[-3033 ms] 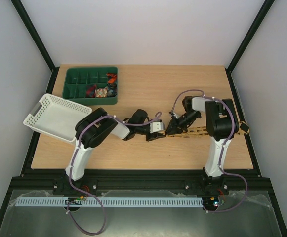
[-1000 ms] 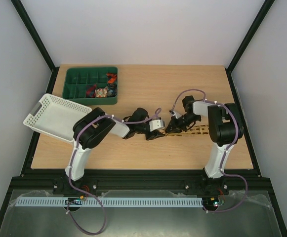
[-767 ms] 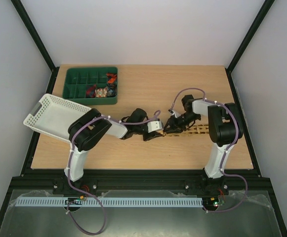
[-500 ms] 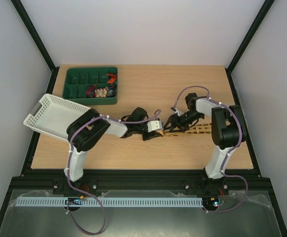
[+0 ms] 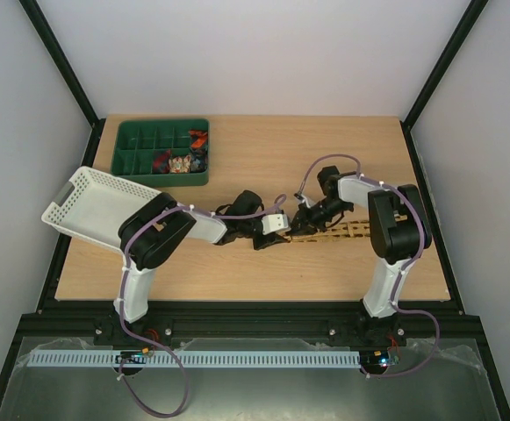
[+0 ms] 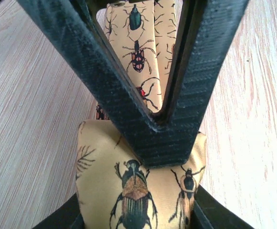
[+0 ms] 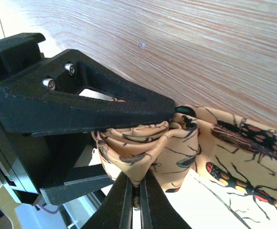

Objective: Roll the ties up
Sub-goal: Roll the tie at the center of the board.

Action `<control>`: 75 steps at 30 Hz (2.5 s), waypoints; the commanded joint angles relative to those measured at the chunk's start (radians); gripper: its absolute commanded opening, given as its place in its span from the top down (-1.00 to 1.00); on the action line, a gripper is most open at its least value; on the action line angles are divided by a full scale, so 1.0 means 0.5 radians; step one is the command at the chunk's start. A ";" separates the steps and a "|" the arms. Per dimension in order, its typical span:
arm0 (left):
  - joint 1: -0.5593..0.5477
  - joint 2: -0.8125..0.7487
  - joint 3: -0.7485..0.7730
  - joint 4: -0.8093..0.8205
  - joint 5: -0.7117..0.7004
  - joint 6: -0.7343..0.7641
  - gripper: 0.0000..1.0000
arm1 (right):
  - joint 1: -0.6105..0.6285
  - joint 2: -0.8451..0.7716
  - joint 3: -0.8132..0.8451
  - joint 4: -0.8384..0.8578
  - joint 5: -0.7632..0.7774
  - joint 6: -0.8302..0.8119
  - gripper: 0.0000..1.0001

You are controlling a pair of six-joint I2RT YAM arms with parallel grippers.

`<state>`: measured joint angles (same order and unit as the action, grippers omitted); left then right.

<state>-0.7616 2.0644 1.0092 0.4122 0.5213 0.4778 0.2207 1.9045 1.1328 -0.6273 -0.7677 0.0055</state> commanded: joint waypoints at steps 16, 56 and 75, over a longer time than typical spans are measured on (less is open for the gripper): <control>-0.003 0.114 -0.006 0.250 0.250 -0.158 -0.44 | -0.177 0.283 -0.033 -0.051 0.513 0.005 0.97; -0.046 0.236 0.166 -0.386 0.067 -0.185 0.58 | -0.109 -0.036 0.068 -0.247 0.022 -0.121 -0.04; -0.051 0.073 0.128 -0.069 0.252 -0.300 -0.33 | -0.135 -0.019 -0.129 0.032 0.731 -0.287 0.97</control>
<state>-0.7807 2.1265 1.1072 0.3912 0.6128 0.3904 0.1509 1.8820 1.1450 -0.6720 -0.6529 -0.0978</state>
